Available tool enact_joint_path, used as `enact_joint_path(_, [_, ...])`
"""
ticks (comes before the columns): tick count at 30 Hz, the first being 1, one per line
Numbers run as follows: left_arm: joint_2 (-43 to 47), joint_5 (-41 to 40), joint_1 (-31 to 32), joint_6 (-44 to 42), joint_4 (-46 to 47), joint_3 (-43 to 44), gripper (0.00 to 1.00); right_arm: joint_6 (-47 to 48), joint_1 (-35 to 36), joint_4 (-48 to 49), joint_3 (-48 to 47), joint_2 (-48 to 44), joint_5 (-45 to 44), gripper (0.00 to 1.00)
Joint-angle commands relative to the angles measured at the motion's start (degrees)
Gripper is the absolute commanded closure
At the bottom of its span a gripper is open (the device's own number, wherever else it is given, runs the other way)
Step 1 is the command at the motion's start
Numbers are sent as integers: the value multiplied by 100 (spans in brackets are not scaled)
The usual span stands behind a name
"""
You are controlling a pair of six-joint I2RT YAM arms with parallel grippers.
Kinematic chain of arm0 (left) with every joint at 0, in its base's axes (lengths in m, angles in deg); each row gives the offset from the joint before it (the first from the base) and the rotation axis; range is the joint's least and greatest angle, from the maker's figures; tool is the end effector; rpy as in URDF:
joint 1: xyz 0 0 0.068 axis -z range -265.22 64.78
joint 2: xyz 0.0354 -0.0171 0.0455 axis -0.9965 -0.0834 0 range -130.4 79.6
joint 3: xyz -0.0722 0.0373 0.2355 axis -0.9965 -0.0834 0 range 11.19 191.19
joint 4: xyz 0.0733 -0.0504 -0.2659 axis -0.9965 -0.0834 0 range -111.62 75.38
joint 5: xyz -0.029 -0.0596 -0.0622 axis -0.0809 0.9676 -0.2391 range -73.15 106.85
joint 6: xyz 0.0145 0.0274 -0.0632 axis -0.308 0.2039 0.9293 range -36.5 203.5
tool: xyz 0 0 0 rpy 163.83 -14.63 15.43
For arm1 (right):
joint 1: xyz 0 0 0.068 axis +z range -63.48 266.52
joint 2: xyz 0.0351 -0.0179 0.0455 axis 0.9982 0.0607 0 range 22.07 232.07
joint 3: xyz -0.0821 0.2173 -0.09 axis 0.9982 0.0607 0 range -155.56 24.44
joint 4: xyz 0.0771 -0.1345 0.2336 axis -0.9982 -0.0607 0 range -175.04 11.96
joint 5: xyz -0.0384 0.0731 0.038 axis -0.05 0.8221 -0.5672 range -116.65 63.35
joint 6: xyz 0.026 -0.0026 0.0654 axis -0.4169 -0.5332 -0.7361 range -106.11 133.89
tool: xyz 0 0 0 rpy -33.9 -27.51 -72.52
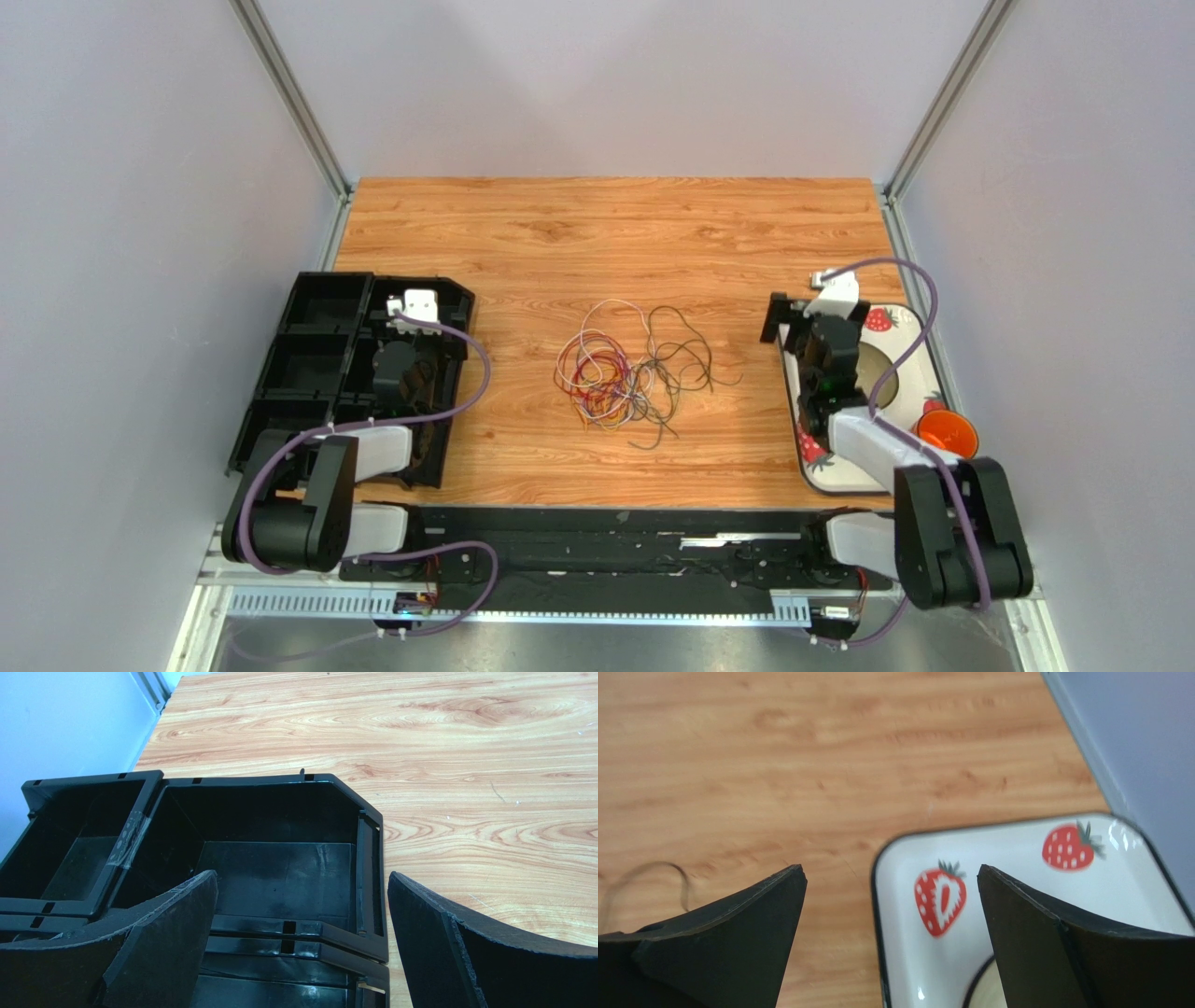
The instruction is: Untangle the cables
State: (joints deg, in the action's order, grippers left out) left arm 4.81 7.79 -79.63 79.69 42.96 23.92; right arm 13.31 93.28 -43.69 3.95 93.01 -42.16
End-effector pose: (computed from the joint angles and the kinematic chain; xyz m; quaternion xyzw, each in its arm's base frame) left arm 0.2646 -0.0167 0.1282 0.0065 0.7338 0.0475 0.6777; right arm 0.2811 0.0179 0.1376 0.0384 0.7951 -0.0695 0.6013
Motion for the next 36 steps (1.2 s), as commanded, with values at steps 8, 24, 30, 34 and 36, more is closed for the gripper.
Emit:
enact_joint_path(8, [261, 45, -154, 180, -394, 334, 1, -2350, 107, -5042, -3760, -670, 1299, 3])
enact_joint_path(24, [2173, 843, 171, 3731, -8550, 4270, 5, -2614, 1606, -6151, -3901, -476, 1138, 7])
enact_joint_path(30, [741, 915, 935, 2913, -9027, 5071, 16, -3000, 2503, -5773, -3392, -458, 568, 8])
enact_joint_path(34, [-307, 1108, 1269, 2676, -9054, 5520, 27, -3308, 2681, -5335, -2778, -423, 461, 8])
enact_joint_path(36, [-782, 915, 1559, 2518, -8923, 5722, 28, -3291, 2786, -5220, -2627, -388, 435, 9])
